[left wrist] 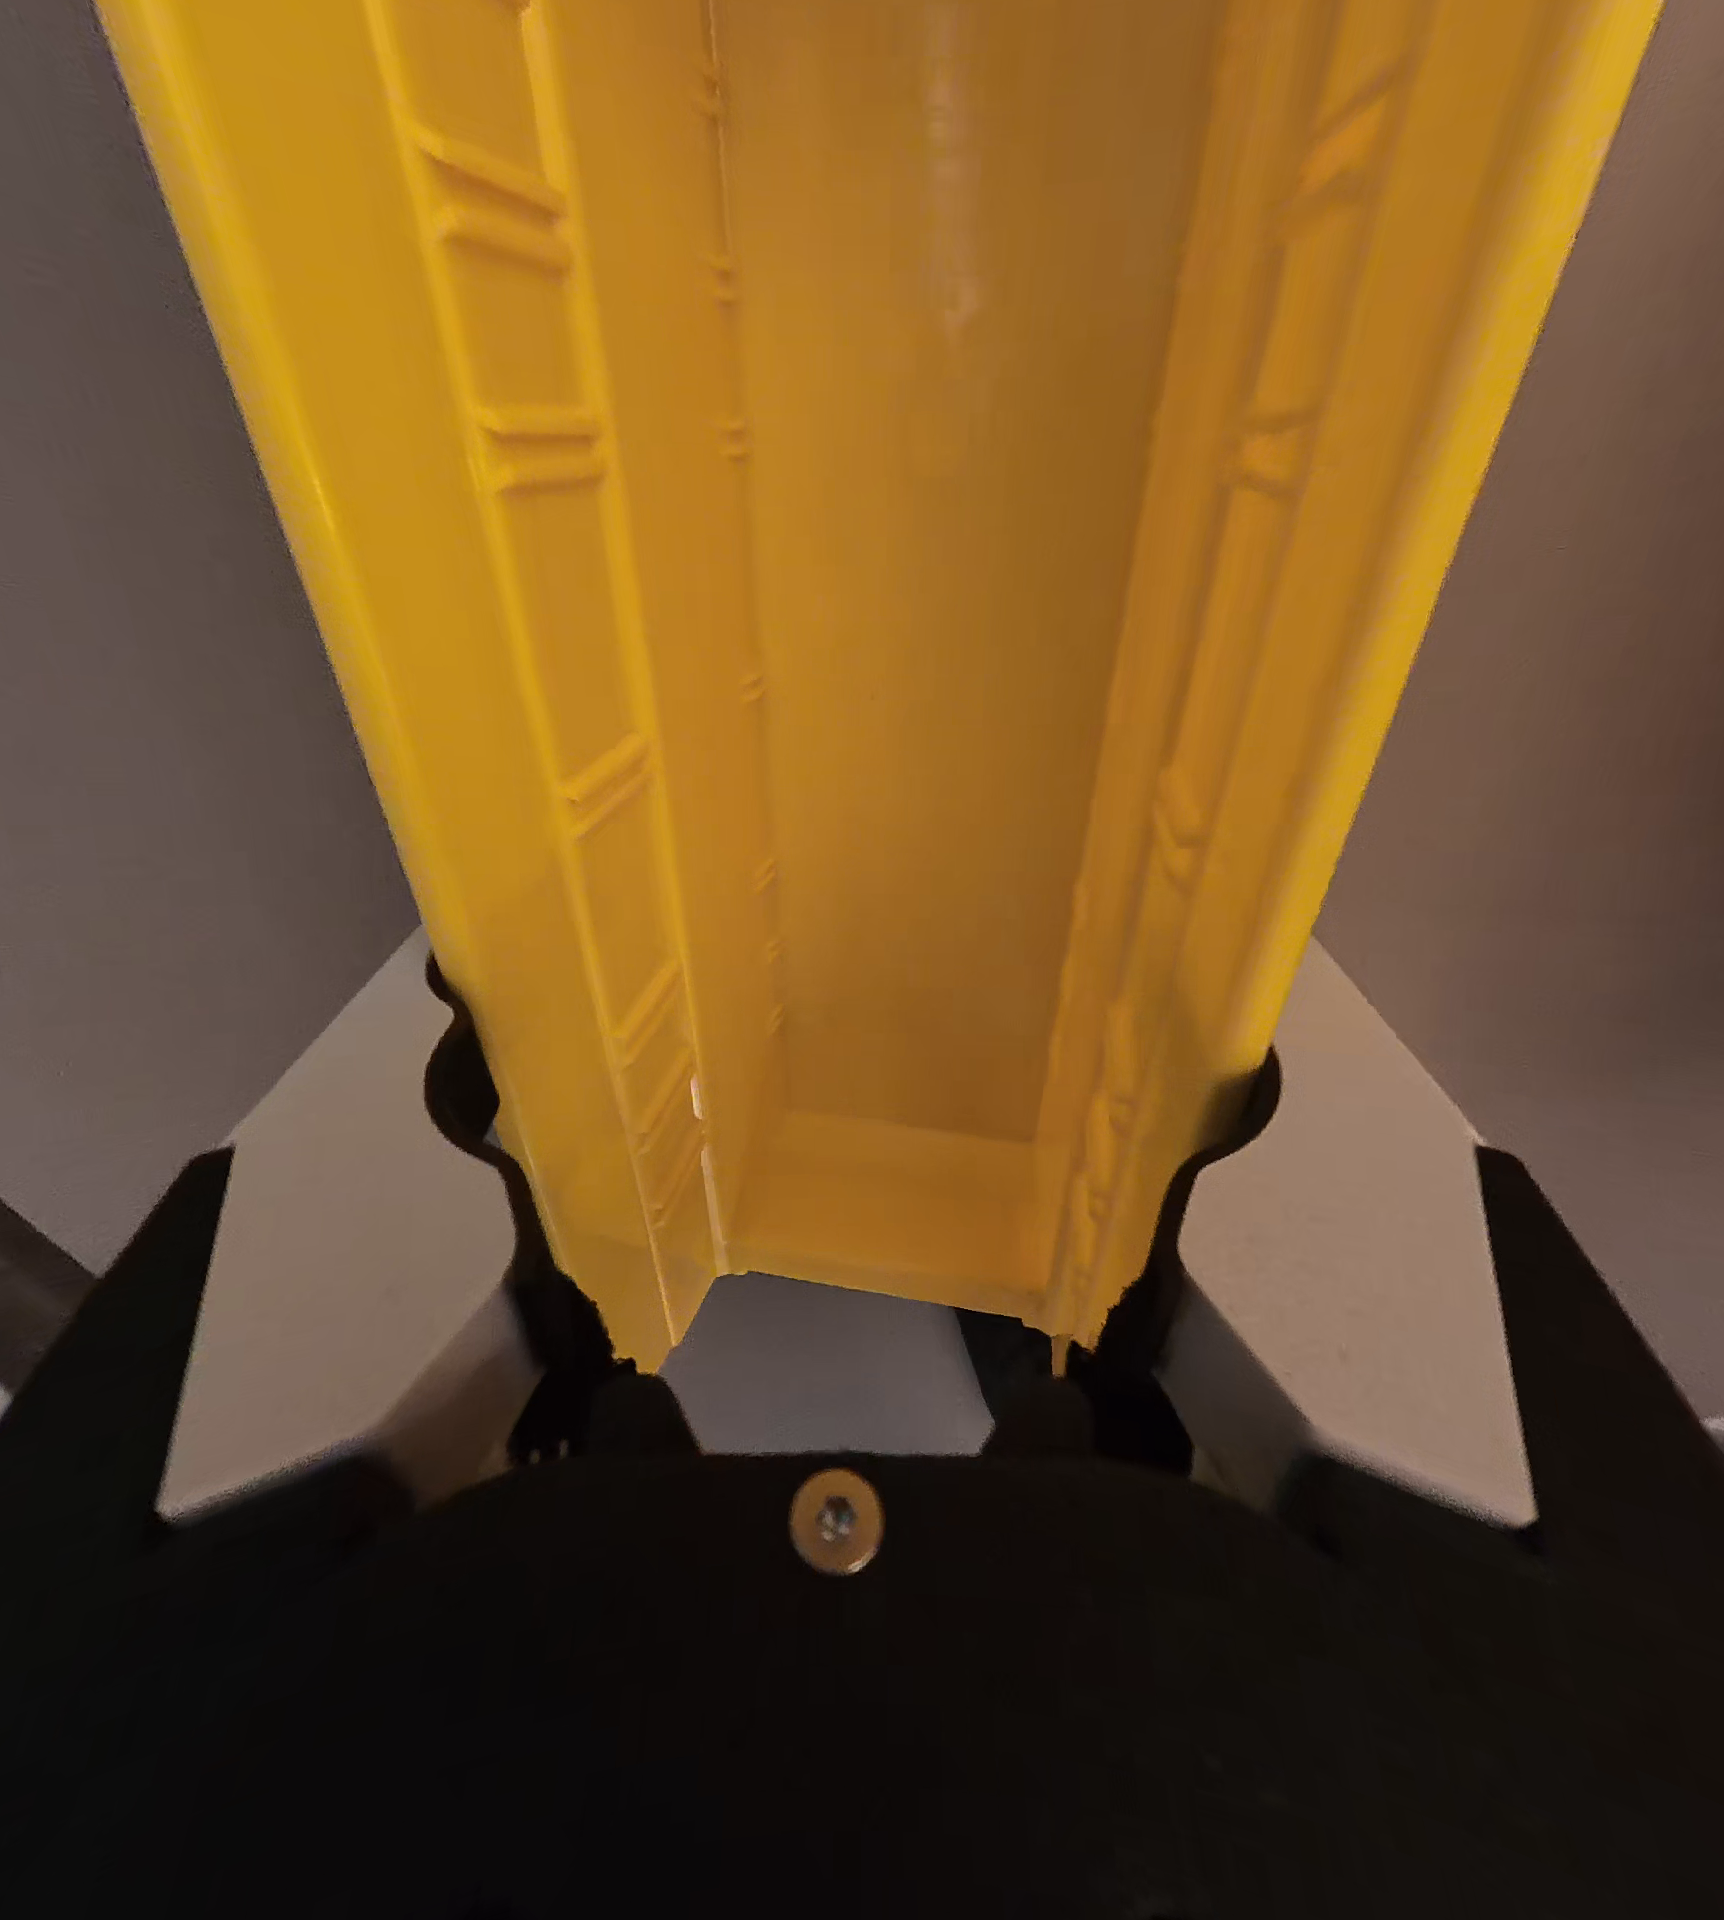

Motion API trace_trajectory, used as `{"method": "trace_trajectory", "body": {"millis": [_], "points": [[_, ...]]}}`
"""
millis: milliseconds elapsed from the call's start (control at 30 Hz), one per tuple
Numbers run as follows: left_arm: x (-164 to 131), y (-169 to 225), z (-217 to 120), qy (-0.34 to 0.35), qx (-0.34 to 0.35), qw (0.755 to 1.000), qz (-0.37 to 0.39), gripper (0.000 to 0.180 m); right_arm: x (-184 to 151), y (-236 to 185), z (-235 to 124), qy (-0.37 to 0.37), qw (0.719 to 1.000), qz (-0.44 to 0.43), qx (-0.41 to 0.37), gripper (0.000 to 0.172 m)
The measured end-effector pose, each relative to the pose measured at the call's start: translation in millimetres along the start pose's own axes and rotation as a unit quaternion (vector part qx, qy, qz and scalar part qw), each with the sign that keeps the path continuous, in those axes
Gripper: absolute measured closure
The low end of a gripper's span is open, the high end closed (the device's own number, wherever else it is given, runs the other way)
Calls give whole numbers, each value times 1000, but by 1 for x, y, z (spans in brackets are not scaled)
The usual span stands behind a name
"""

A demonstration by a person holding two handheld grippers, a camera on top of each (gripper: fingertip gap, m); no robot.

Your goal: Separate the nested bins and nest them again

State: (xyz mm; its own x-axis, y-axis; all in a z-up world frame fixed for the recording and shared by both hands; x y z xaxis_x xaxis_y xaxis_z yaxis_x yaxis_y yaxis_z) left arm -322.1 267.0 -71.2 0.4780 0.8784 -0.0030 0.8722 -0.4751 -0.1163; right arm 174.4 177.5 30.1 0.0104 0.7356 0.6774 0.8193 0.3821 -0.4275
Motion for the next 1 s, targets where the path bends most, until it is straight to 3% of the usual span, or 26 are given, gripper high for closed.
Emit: {"method": "trace_trajectory", "body": {"millis": [200,567,833,1000], "points": [[-3,2,-2,2,-2,1000,-1,39,0,-1,2,-2,1000,-2,1,74],[-5,13,-2,-34,58,998,12,40,-1,-1,3,-5,1000,0,7,75],[7,21,-26,18,39,999,-2,45,-1,-2,4,-6,1000,-1,13,74],[10,11,-24,12,49,999,-1,41,0,-3,1,-2,1000,-2,15,74]]}}
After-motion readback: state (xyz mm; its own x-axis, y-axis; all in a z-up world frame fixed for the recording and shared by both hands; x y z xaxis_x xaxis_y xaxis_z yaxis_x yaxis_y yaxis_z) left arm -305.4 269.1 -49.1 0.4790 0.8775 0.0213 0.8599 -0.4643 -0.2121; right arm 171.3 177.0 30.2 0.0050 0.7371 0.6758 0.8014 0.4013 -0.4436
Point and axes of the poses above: each gripper's, where its closed fingertips meet, z out along the fingers, x out of its top, y = z × x across the jaws, the point moved 4 cm from there along -z, back along the fingers, and after that the axes turned 4 degrees about x, right-handed, at the moved point
